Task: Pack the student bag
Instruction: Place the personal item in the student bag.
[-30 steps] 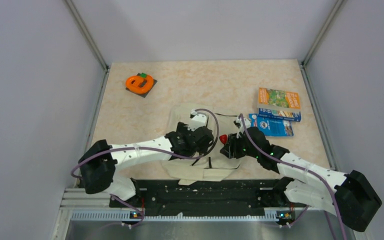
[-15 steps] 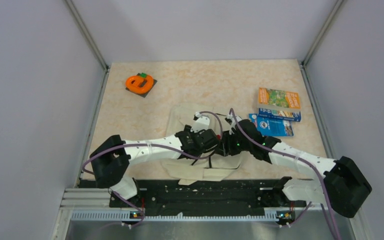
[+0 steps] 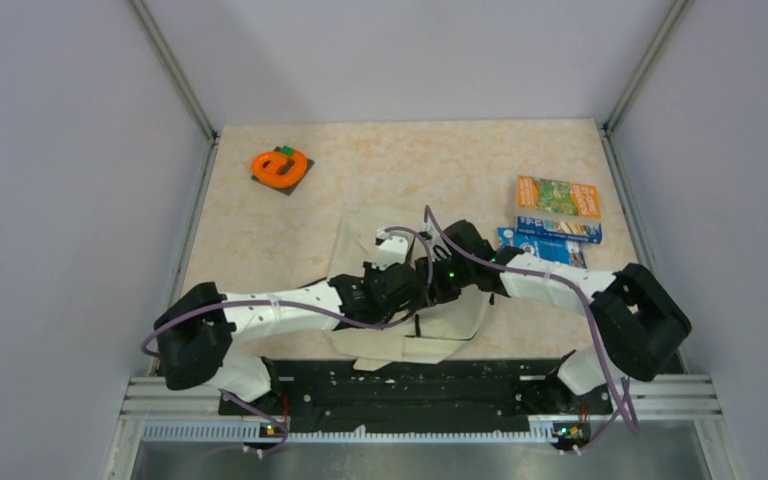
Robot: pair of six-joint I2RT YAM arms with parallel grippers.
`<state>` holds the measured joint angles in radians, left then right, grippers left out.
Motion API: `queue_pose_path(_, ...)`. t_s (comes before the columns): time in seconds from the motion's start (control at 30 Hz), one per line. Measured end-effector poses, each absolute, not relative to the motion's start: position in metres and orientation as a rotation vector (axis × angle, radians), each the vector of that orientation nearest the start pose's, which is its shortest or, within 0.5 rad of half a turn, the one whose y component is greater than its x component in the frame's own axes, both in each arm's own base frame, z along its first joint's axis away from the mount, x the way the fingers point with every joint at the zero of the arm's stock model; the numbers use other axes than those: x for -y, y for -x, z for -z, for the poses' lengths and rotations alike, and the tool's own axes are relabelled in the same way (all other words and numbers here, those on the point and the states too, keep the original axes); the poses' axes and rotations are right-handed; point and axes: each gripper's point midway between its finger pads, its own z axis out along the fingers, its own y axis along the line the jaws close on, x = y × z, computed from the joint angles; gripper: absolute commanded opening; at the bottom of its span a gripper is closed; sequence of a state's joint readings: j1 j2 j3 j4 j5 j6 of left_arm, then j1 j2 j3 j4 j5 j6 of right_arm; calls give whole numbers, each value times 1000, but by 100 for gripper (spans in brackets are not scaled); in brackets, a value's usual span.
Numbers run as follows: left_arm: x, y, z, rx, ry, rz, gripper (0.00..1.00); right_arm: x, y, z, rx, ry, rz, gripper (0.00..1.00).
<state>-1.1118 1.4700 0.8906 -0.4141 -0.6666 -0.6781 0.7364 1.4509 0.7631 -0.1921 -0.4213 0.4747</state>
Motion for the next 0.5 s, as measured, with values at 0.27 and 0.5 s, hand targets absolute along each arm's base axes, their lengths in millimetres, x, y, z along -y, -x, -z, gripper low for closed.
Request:
queue_pose_path(0.27, 254, -220, -92, -2208, -213, 190, 0, -305, -190, -58, -2646, 612, -1067, 0)
queue_pose_path(0.5, 256, -217, -90, -2188, -222, 248, 0, -316, -195, -53, -2678, 627, -1116, 0)
